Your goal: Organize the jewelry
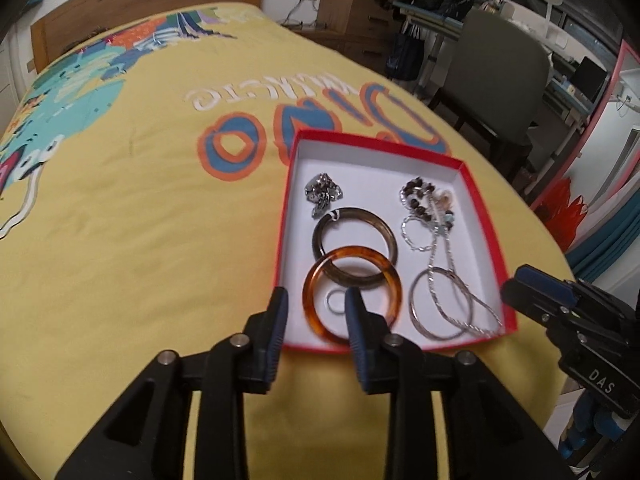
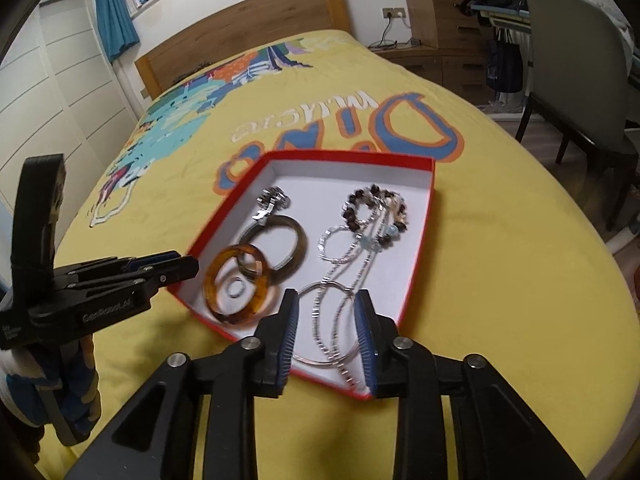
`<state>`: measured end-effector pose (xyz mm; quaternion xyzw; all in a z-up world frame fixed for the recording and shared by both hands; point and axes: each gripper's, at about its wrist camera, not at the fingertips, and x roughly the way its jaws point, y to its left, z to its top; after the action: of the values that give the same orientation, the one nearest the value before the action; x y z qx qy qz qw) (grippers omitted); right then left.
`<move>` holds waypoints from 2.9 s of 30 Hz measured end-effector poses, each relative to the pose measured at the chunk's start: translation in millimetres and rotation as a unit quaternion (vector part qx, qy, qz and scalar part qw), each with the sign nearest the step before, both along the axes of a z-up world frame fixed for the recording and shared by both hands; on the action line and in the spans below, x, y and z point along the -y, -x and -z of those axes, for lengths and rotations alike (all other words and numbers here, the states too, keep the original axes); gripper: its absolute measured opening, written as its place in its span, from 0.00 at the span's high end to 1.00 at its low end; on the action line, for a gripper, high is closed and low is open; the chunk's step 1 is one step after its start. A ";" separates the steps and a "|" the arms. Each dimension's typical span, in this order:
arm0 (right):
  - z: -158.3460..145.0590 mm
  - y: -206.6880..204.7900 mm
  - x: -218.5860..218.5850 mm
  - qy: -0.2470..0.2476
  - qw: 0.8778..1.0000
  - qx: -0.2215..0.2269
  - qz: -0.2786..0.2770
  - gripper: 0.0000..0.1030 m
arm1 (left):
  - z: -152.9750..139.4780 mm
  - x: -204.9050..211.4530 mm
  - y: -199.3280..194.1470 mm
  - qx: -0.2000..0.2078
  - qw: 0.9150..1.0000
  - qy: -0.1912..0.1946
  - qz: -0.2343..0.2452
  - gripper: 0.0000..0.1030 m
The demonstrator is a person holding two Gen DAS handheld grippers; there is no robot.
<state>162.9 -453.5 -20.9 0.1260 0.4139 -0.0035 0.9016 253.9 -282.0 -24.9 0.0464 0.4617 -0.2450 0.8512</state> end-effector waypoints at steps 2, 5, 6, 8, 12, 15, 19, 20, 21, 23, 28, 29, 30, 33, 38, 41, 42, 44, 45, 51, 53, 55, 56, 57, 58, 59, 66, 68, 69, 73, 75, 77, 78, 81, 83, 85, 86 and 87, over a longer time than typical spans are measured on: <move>-8.6 5.5 -8.8 -0.001 1.000 0.006 -0.001 0.62 | -10.6 -11.9 12.5 0.009 1.000 0.000 -0.008 0.66; -21.1 16.6 -28.0 -0.002 1.000 0.013 -0.006 0.54 | -26.1 -35.7 36.1 0.024 0.999 0.000 -0.024 0.64; -24.8 20.8 -35.0 -0.004 1.000 0.015 -0.010 0.52 | -29.4 -43.0 43.1 0.029 0.999 -0.003 -0.030 0.63; -31.4 30.4 -50.9 -0.003 1.000 0.016 -0.017 0.48 | -36.5 -60.9 58.9 0.036 0.998 -0.011 -0.046 0.61; -42.2 51.2 -81.7 -0.007 0.999 0.021 -0.029 0.42 | -47.2 -97.3 94.3 0.054 0.995 -0.027 -0.074 0.54; -47.0 67.5 -102.9 -0.006 0.999 0.021 -0.033 0.33 | -52.1 -124.6 121.8 0.062 0.993 -0.036 -0.093 0.52; -50.6 89.3 -125.3 -0.006 0.999 0.019 -0.030 0.27 | -57.4 -155.4 156.1 0.081 0.988 -0.060 -0.115 0.50; -51.6 93.2 -129.1 -0.004 0.999 0.019 -0.028 0.26 | -59.8 -163.3 163.5 0.086 0.987 -0.062 -0.122 0.50; -52.9 99.3 -134.4 0.001 0.999 0.019 -0.026 0.24 | -61.9 -171.8 171.1 0.091 0.985 -0.063 -0.130 0.50; -55.3 108.6 -143.2 0.011 0.999 0.021 -0.022 0.16 | -66.1 -184.7 181.9 0.098 0.983 -0.063 -0.142 0.50; -57.3 127.4 -158.8 0.032 0.999 0.025 -0.010 0.05 | -75.2 -213.2 204.9 0.116 0.977 -0.053 -0.169 0.50; -57.2 130.8 -161.6 0.037 0.999 0.025 -0.006 0.03 | -76.3 -216.8 207.3 0.117 0.976 -0.051 -0.173 0.50; -57.1 134.2 -163.8 0.042 0.999 0.026 -0.002 0.01 | -77.5 -222.0 211.3 0.118 0.976 -0.046 -0.177 0.50; -58.9 142.2 -168.8 0.052 0.998 0.032 0.005 0.00 | -79.4 -232.4 216.9 0.122 0.972 -0.040 -0.195 0.50; -64.9 151.0 -175.4 0.072 0.996 0.050 0.009 0.00 | -81.2 -243.7 226.1 0.134 0.967 -0.038 -0.212 0.50; -68.2 154.7 -178.6 0.081 0.995 0.061 0.010 0.00 | -81.8 -244.5 231.6 0.139 0.967 -0.036 -0.211 0.50; -68.5 154.7 -179.3 0.082 0.995 0.062 0.011 0.00 | -81.8 -244.6 232.0 0.140 0.967 -0.035 -0.210 0.50; -68.5 156.2 -180.6 0.083 0.994 0.063 0.011 0.00 | -82.0 -244.4 233.0 0.141 0.967 -0.035 -0.211 0.50; -67.9 156.8 -181.2 0.085 0.994 0.063 0.010 0.00 | -82.4 -244.7 233.9 0.142 0.966 -0.036 -0.211 0.50; -65.8 159.0 -180.1 0.090 0.994 0.066 0.016 0.00 | -82.2 -242.0 235.1 0.142 0.966 -0.038 -0.211 0.50; -66.7 160.2 -178.5 0.093 0.993 0.069 0.020 0.00 | -81.4 -240.8 234.5 0.141 0.967 -0.040 -0.210 0.50; -67.5 160.8 -176.7 0.096 0.993 0.072 0.023 0.00 | -80.8 -239.1 233.9 0.139 0.967 -0.039 -0.209 0.50; -67.7 160.9 -175.6 0.096 0.992 0.073 0.025 0.00 | -80.5 -238.2 233.7 0.138 0.968 -0.039 -0.208 0.50; -67.9 161.0 -173.8 0.095 0.992 0.074 0.026 0.00 | -80.2 -236.9 233.3 0.137 0.968 -0.039 -0.207 0.50; -68.0 161.1 -173.1 0.095 0.992 0.074 0.026 0.00 | -79.7 -235.1 233.0 0.136 0.968 -0.039 -0.206 0.50; -68.0 161.2 -171.4 0.094 0.992 0.075 0.027 0.00 | -79.2 -233.6 232.9 0.135 0.968 -0.040 -0.205 0.50; -65.4 159.7 -159.5 0.089 0.993 0.075 0.030 0.00 | -76.2 -224.5 233.0 0.129 0.970 -0.046 -0.201 0.49; -64.9 158.9 -158.1 0.091 0.992 0.077 0.029 0.00 | -75.1 -223.1 232.9 0.127 0.970 -0.047 -0.200 0.49; -64.5 158.6 -157.3 0.092 0.992 0.077 0.028 0.00 | -74.5 -222.2 232.7 0.126 0.970 -0.048 -0.201 0.49; -63.1 156.7 -157.2 0.095 0.992 0.077 0.021 0.00 | -71.4 -220.8 231.6 0.121 0.970 -0.050 -0.203 0.49; -62.1 156.6 -158.0 0.097 0.992 0.077 0.018 0.00 | -69.7 -220.4 231.4 0.118 0.971 -0.051 -0.203 0.49; -61.4 156.3 -158.5 0.098 0.992 0.077 0.015 0.00 | -68.2 -220.2 231.1 0.116 0.971 -0.051 -0.202 0.49; -61.1 156.0 -158.8 0.097 0.992 0.077 0.014 0.00 | -67.6 -220.1 231.3 0.116 0.971 -0.052 -0.202 0.49; -60.7 155.9 -158.1 0.097 0.992 0.076 0.014 0.00 | -66.5 -220.3 230.3 0.115 0.972 -0.052 -0.201 0.49; -61.0 155.3 -157.8 0.097 0.992 0.075 0.013 0.00 | -65.2 -220.4 230.0 0.113 0.972 -0.051 -0.200 0.49; -61.8 155.5 -158.9 0.099 0.992 0.075 0.013 0.00 | -63.7 -220.4 229.4 0.111 0.972 -0.050 -0.199 0.49; -62.6 155.5 -159.5 0.100 0.992 0.076 0.013 0.00 | -63.2 -220.6 228.2 0.110 0.973 -0.050 -0.198 0.49; -62.3 155.4 -160.5 0.101 0.992 0.076 0.012 0.00 | -62.5 -220.6 228.1 0.109 0.973 -0.049 -0.197 0.49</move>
<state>7.4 -293.0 41.4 0.0390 0.3405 -0.0466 0.9383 25.8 -61.4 37.6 0.0222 0.3777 -0.0428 0.9247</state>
